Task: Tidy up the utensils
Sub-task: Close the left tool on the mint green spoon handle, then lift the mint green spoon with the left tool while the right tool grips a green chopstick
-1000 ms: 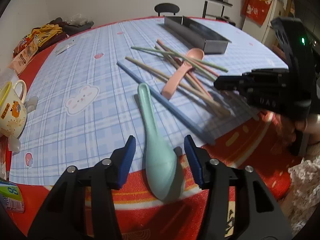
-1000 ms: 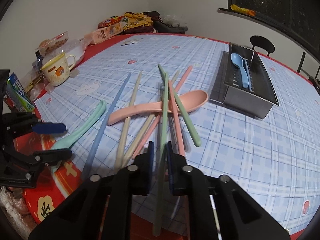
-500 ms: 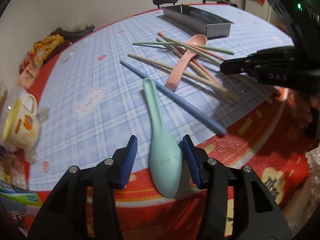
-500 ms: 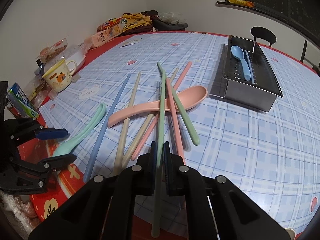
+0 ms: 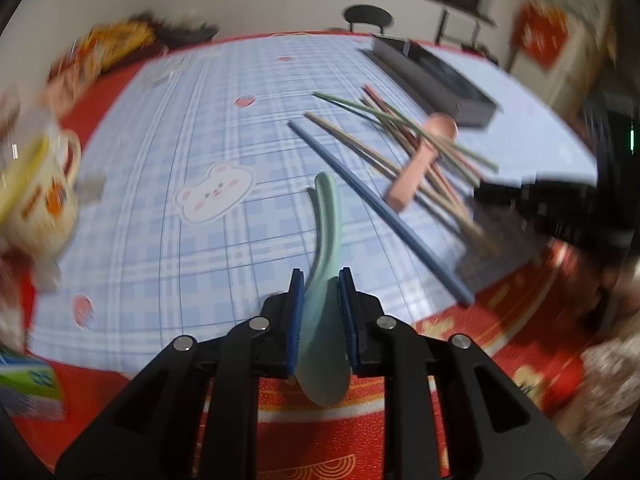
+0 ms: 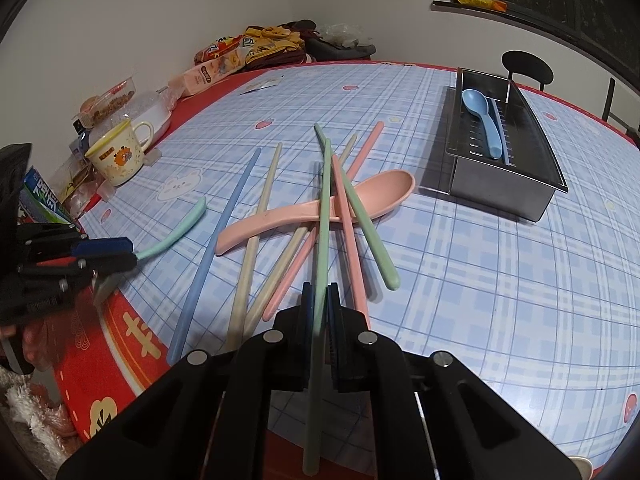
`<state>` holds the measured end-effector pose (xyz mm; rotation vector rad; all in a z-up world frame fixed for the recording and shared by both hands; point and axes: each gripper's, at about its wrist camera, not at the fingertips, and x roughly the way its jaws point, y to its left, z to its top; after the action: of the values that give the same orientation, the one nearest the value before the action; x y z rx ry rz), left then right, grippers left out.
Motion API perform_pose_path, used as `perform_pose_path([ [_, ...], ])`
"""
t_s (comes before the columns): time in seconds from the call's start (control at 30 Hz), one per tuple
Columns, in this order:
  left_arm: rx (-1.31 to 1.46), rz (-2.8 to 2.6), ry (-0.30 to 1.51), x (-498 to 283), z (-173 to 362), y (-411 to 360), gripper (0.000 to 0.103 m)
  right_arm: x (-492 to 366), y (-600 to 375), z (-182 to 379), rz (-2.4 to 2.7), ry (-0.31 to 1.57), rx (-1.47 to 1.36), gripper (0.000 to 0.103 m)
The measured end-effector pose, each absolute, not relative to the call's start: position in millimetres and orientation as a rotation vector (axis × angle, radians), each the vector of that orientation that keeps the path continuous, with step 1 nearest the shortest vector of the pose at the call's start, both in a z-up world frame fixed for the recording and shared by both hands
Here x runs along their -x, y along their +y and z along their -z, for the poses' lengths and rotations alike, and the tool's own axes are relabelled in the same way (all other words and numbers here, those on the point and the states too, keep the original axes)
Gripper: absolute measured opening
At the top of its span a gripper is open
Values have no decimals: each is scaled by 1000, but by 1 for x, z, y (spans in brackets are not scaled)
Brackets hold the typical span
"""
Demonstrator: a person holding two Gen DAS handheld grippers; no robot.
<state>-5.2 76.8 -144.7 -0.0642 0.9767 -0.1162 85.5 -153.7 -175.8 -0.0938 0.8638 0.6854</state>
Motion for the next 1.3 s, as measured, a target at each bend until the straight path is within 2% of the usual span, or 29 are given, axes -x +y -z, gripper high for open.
perform_pose_path([
  [0.13, 252, 132, 974, 5, 147, 104, 19, -85, -153, 176, -685, 865, 96, 7],
  [0.27, 311, 107, 971, 6, 148, 116, 17, -85, -153, 176, -686, 866, 95, 7],
  [0.53, 283, 94, 1002, -1, 155, 118, 15, -85, -153, 179, -688, 872, 99, 7],
  [1.13, 184, 169, 1001, -30, 161, 93, 20, -86, -153, 179, -695, 880, 88, 7],
  [1.3, 127, 159, 981, -32, 159, 82, 19, -86, -154, 179, -701, 885, 77, 7],
])
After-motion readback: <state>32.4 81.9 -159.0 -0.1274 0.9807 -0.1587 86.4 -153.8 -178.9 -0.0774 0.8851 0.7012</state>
